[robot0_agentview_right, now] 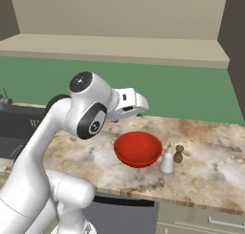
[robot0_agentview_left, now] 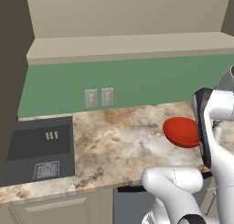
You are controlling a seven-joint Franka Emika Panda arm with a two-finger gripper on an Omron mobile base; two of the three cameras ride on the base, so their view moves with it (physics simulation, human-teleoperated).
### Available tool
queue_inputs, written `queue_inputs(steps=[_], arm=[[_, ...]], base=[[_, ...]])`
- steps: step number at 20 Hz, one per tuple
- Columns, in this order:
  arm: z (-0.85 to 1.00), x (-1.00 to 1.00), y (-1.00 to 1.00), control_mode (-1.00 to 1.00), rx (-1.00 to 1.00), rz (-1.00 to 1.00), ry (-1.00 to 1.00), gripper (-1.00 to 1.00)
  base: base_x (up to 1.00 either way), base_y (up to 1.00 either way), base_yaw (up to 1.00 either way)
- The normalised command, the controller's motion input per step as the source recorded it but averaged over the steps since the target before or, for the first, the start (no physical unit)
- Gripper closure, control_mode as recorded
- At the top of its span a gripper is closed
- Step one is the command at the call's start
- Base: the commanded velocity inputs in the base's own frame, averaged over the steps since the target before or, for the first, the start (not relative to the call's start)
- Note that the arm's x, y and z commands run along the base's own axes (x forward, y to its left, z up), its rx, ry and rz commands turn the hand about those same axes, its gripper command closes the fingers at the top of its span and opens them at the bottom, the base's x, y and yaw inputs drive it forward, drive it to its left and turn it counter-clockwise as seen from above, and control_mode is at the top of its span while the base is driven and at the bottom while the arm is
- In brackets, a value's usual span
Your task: Retrieve the bottle and the shaker from the cabinet and place them next to the mixing bowl on the counter. Then add garlic from the fridge to the mixing bowl.
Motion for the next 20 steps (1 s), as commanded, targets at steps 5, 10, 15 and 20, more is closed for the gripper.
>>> queue_inputs(steps=[5, 10, 15, 20], arm=[[0.16, -0.65, -0.01, -1.0, 0.05, -0.28, 0.17, -1.0], [0.04, -0.55, -0.03, -1.0, 0.12, -0.23, 0.05, -1.0], [0.15, -0.09, 0.33, -1.0, 0.02, -0.2, 0.0, -1.0], [0.39, -0.06, 0.46, -1.0, 0.07, -0.09, 0.0, -1.0]], base=[[0.0, 0.0, 0.0], [0.0, 0.0, 0.0], [0.0, 0.0, 0.0], [0.0, 0.0, 0.0]])
